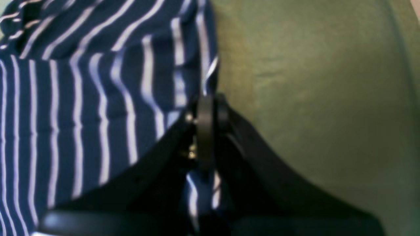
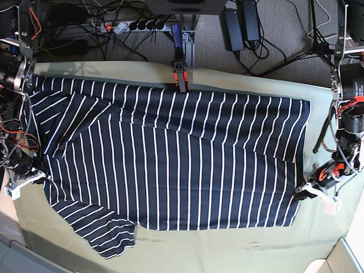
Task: Fold the T-shirt properly
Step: 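Lift the held edges and fold the shirt lengthwise toward the robot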
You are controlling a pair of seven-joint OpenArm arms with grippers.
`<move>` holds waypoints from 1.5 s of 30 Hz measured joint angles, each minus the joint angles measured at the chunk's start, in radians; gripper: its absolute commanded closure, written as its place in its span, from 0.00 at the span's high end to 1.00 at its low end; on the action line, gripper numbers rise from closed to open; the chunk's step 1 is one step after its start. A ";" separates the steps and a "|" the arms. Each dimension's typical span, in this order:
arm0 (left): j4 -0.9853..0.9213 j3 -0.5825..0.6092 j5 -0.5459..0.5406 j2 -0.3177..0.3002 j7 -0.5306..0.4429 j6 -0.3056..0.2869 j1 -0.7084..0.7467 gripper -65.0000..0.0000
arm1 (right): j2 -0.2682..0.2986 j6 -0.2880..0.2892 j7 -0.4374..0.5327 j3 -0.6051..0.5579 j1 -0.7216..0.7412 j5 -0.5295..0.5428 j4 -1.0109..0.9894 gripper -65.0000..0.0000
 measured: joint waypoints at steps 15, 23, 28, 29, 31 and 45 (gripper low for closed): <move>0.009 0.000 -0.306 -0.021 0.321 0.000 0.002 0.00 | 0.077 0.006 -0.149 0.000 -0.011 0.181 0.000 0.00; 0.317 0.004 -0.333 -0.057 0.382 -0.007 0.175 0.00 | 0.122 0.018 -0.174 -0.001 -0.138 0.298 0.065 0.00; 0.463 0.005 -0.336 -0.121 0.385 -0.008 0.276 0.00 | 0.151 0.019 -0.176 -0.004 -0.234 0.316 0.212 0.00; 0.478 0.005 -0.336 -0.132 0.387 -0.008 0.287 0.00 | 0.159 0.018 -0.176 -0.005 -0.255 0.324 0.241 0.00; 0.494 0.005 -0.342 -0.154 0.388 -0.008 0.297 0.00 | 0.176 0.018 -0.188 -0.005 -0.290 0.345 0.284 0.00; 0.594 0.006 -0.401 -0.216 0.428 -0.008 0.414 0.00 | 0.223 0.018 -0.272 -0.002 -0.356 0.420 0.344 0.00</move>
